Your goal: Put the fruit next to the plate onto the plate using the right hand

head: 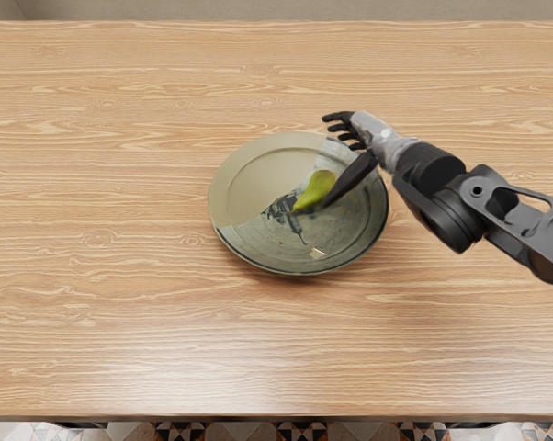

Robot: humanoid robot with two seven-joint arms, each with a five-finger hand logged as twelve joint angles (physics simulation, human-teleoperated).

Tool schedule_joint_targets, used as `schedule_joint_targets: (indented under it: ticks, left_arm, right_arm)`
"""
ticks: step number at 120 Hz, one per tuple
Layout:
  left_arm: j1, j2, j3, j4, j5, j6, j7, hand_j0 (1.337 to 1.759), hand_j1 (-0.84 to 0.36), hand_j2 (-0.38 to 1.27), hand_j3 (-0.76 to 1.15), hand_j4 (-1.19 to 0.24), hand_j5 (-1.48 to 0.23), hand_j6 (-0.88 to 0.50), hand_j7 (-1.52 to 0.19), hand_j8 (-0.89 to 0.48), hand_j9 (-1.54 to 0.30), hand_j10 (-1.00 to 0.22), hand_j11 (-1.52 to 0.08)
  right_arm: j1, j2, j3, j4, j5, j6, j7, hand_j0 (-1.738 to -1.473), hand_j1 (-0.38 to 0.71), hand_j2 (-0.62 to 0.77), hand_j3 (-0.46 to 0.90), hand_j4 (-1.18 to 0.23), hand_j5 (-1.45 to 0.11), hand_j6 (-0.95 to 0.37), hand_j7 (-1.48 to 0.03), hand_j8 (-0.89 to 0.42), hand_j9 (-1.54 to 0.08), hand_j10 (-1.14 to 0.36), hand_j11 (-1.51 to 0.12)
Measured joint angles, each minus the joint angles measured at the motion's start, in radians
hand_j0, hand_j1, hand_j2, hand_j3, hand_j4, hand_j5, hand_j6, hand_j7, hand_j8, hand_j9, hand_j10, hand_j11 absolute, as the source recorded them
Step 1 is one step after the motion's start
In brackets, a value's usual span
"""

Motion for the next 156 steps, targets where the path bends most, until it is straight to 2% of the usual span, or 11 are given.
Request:
schedule_joint_targets:
  ticks: [13,27,39,51,71,94,106,124,156]
  left_arm:
    - [0.000,0.000,0.000,0.000,0.000,0.000,0.000,1.658,0.35,0.00,0.00,0.00,0.00,0.00,0.00,0.00,0.00,0.00,0.00]
    - [0.000,0.000,0.000,0.000,0.000,0.000,0.000,1.658,0.35,0.00,0.00,0.00,0.00,0.00,0.00,0.00,0.00,0.00,0.00]
    - [0.000,0.000,0.000,0.000,0.000,0.000,0.000,1.658,0.35,0.00,0.00,0.00,0.00,0.00,0.00,0.00,0.00,0.00,0.00]
    - [0.000,0.000,0.000,0.000,0.000,0.000,0.000,1.658,0.35,0.00,0.00,0.00,0.00,0.00,0.00,0.00,0.00,0.00,0.00]
    - [0.000,0.000,0.000,0.000,0.000,0.000,0.000,1.658,0.35,0.00,0.00,0.00,0.00,0.00,0.00,0.00,0.00,0.00,0.00]
    - [0.000,0.000,0.000,0.000,0.000,0.000,0.000,1.658,0.35,0.00,0.00,0.00,0.00,0.00,0.00,0.00,0.00,0.00,0.00]
    - [0.000,0.000,0.000,0.000,0.000,0.000,0.000,1.658,0.35,0.00,0.00,0.00,0.00,0.00,0.00,0.00,0.00,0.00,0.00]
    - [0.000,0.000,0.000,0.000,0.000,0.000,0.000,1.658,0.35,0.00,0.00,0.00,0.00,0.00,0.00,0.00,0.00,0.00,0.00]
    - [0.000,0.000,0.000,0.000,0.000,0.000,0.000,1.658,0.35,0.00,0.00,0.00,0.00,0.00,0.00,0.00,0.00,0.00,0.00]
  right_arm:
    - [-0.006,0.006,0.086,0.002,0.114,0.171,0.000,-1.658,-0.26,0.07,0.00,-0.09,-0.12,-0.09,-0.12,-0.07,-0.12,-0.07,-0.12]
    - [-0.032,0.002,0.187,0.003,0.307,0.450,0.000,-1.658,-0.30,0.04,0.00,-0.05,-0.07,-0.05,-0.07,-0.04,-0.07,-0.04,-0.07]
    - [-0.114,0.002,0.325,0.003,0.435,0.706,0.000,-1.658,-0.32,0.02,0.00,-0.03,-0.04,-0.03,-0.04,-0.03,-0.04,-0.03,-0.04]
    - [-0.215,0.002,0.437,0.002,0.525,0.826,0.000,-1.658,-0.33,0.01,0.00,-0.02,-0.03,-0.02,-0.03,-0.02,-0.03,-0.02,-0.03]
    - [-0.397,0.004,0.567,0.001,0.577,0.886,0.000,-1.658,-0.34,0.01,0.00,-0.01,-0.01,-0.01,-0.01,-0.01,-0.01,-0.01,-0.01]
    - [-0.642,0.013,0.757,0.000,0.614,0.898,0.000,-1.658,-0.35,0.00,0.00,0.00,0.00,0.00,0.00,0.00,0.00,0.00,0.00]
    - [-0.730,0.007,0.842,0.000,0.655,0.900,0.000,-1.658,-0.35,0.00,0.00,0.00,0.00,0.00,0.00,0.00,0.00,0.00,0.00]
    - [-0.807,-0.013,0.946,0.000,0.701,0.900,0.000,-1.658,-0.35,0.00,0.00,0.00,0.00,0.00,0.00,0.00,0.00,0.00,0.00]
    - [-0.842,-0.145,1.033,-0.002,0.809,0.901,0.000,-1.658,-0.35,0.00,0.00,0.00,0.00,0.00,0.00,0.00,0.00,0.00,0.00]
